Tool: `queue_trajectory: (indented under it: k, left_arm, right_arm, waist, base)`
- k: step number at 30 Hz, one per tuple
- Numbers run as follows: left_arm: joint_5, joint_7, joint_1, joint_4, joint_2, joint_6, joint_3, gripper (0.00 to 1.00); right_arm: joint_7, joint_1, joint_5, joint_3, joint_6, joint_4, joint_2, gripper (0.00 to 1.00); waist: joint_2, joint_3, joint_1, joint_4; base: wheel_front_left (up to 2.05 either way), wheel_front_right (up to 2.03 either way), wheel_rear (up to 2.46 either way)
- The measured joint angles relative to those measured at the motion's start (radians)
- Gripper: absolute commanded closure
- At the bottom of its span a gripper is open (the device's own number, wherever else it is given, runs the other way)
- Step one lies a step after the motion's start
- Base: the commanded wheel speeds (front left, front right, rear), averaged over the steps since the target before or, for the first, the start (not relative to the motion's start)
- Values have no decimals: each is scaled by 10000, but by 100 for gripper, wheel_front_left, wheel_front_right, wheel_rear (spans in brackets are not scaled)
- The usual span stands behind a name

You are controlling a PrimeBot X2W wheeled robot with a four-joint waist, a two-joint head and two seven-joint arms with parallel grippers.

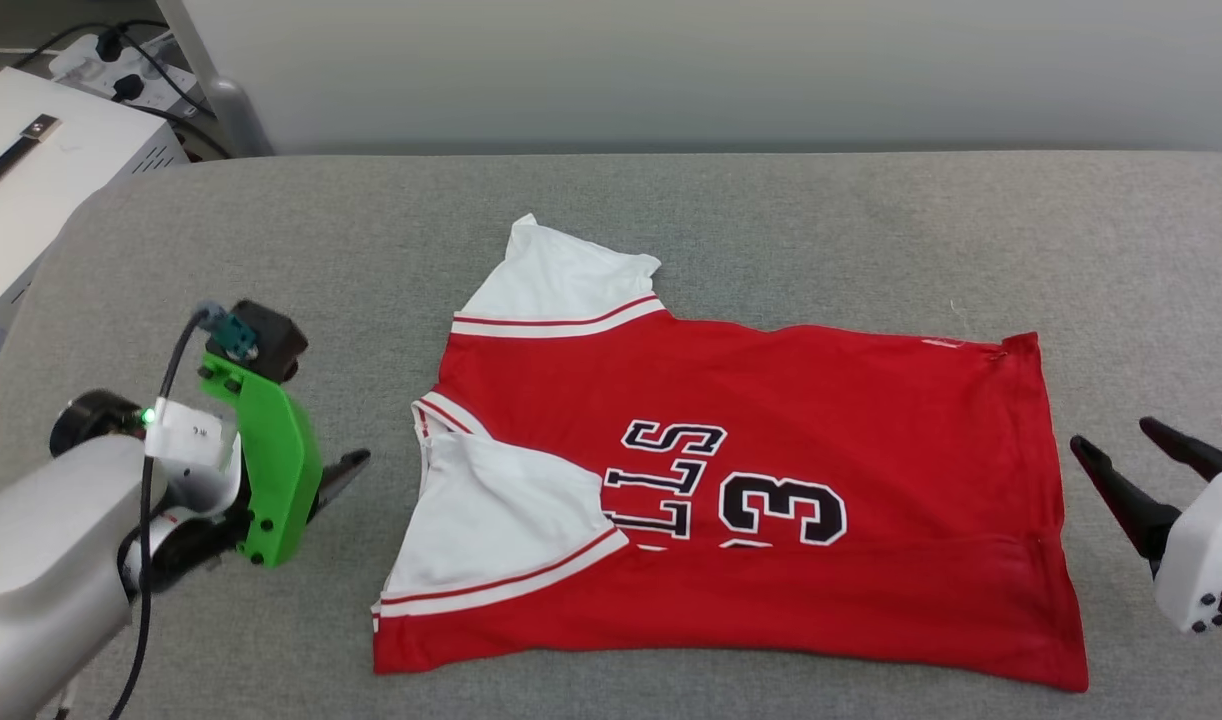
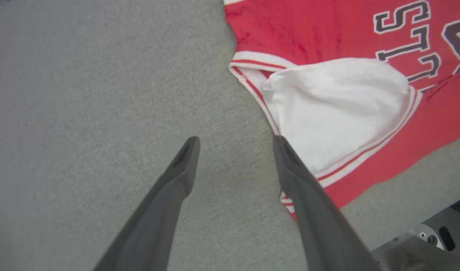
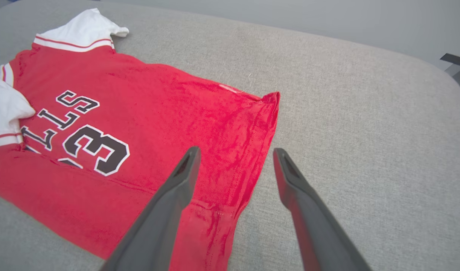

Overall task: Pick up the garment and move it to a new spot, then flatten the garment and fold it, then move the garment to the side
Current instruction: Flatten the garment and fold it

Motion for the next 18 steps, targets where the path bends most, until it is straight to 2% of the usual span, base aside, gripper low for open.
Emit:
queue_trajectory:
  k: [3, 6, 11, 15, 18]
  left_arm:
    - [533, -623, -589, 21, -65, 215, 324, 0]
    - [596, -1055, -1114, 307, -299, 384, 704, 0]
    - [1116, -1386, -2266, 972, -713, 430, 1057, 0]
    - [1005, -986, -3331, 1743, -1108, 272, 1371, 0]
    - [805, 136, -4158, 2282, -1277, -56, 1352, 0]
  right_arm:
    - [-1026, -198, -589, -491, 0, -209, 554, 0]
    - [-1900, -309, -1352, -1035, -2, -430, 1243, 0]
    - [-2790, -373, -2196, -1641, -2, -819, 2318, 0]
    - [-2951, -373, -2571, -1691, -2, -1160, 2844, 0]
    - [-2980, -397, -2685, -1601, -2, -1371, 3009, 0]
  waist:
    - [0, 74, 0, -130]
    - [0, 266, 0, -246]
    - [0, 732, 0, -489]
    - [0, 1240, 0, -728]
    - [0, 1672, 1, -920]
  base:
    - [0, 0, 0]
    - [0, 0, 0]
    - [0, 0, 0]
    - [0, 0, 0]
    - [0, 0, 0]
